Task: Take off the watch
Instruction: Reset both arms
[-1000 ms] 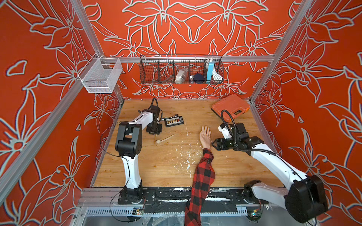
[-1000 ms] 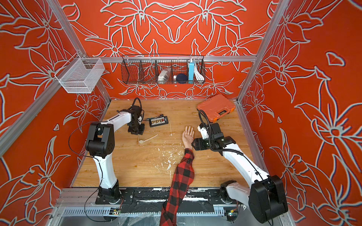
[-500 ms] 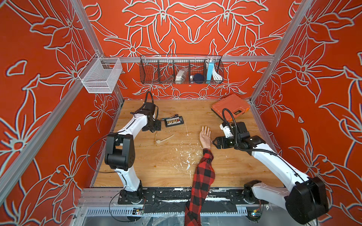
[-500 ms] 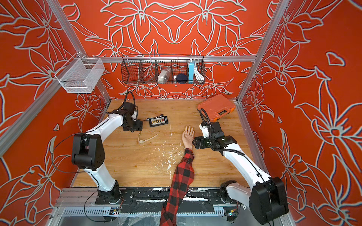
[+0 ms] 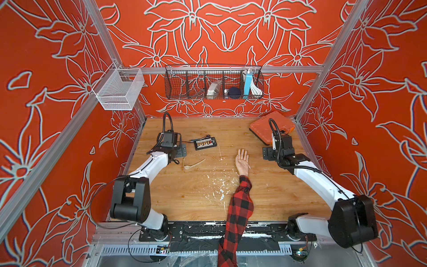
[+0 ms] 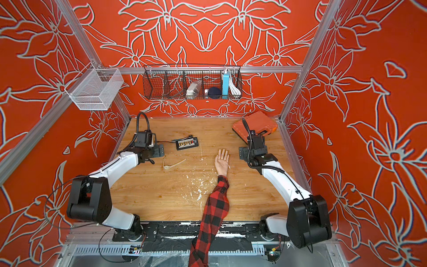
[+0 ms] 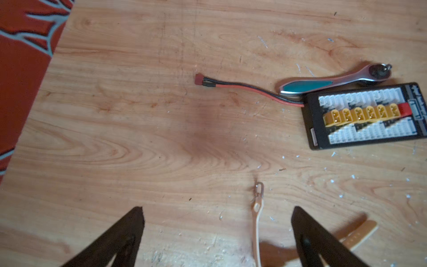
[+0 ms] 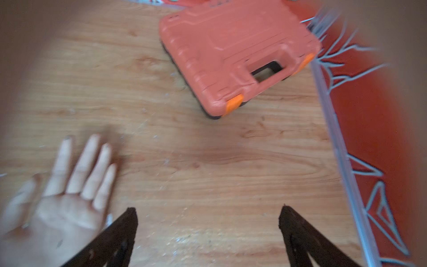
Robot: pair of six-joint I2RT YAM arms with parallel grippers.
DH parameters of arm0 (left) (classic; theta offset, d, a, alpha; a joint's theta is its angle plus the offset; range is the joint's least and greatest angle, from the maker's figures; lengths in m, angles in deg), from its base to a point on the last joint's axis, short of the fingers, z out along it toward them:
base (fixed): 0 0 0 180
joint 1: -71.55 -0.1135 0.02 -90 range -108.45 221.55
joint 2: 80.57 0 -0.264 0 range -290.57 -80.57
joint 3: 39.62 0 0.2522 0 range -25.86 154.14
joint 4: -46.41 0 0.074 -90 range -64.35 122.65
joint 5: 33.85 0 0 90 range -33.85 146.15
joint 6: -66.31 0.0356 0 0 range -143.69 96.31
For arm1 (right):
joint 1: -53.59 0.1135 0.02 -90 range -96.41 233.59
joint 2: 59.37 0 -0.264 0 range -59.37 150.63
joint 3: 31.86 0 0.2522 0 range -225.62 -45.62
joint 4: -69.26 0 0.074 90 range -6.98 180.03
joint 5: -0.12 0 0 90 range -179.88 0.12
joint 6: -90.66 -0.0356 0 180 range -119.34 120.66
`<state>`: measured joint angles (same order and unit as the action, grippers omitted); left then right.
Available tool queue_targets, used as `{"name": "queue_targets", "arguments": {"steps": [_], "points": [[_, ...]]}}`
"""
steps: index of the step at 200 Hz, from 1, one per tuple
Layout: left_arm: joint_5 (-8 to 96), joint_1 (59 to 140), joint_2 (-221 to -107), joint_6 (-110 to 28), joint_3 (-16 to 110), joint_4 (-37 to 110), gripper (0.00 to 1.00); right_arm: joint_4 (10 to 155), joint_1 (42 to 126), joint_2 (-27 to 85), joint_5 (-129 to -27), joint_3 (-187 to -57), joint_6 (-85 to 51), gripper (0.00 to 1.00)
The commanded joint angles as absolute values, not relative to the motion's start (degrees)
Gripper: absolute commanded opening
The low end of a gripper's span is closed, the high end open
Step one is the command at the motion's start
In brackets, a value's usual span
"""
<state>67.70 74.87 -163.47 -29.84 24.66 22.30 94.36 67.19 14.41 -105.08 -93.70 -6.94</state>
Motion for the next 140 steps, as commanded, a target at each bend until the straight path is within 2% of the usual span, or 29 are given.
{"name": "queue_targets", "arguments": {"steps": [1, 39, 62, 99, 120, 140], "points": [[71.15, 74.38, -158.73, -23.23, 16.35, 39.87, 0.98, 83.18, 62.58, 16.35, -112.58, -90.63, -4.55, 0.98], [74.16, 71.27, -157.39, -26.45, 7.59, 46.35, 0.98, 69.01, 56.75, 17.16, -110.81, -81.92, -6.24, 0.98], [71.13, 69.26, -155.26, -31.18, 0.28, 57.02, 0.98, 67.63, 54.97, 16.46, -109.86, -80.00, -6.50, 0.98], [69.96, 68.84, -156.55, -30.91, -4.14, 66.03, 0.98, 55.72, 54.72, 14.13, -100.26, -71.23, -2.39, 0.98], [67.40, 68.92, -156.81, -29.67, -4.69, 67.38, 0.98, 47.41, 54.81, 14.90, -97.93, -66.56, -1.35, 0.97], [64.17, 69.26, -158.24, -28.00, -8.28, 74.97, 0.98, 42.82, 54.83, 17.01, -96.16, -65.09, -0.39, 0.96]]}}
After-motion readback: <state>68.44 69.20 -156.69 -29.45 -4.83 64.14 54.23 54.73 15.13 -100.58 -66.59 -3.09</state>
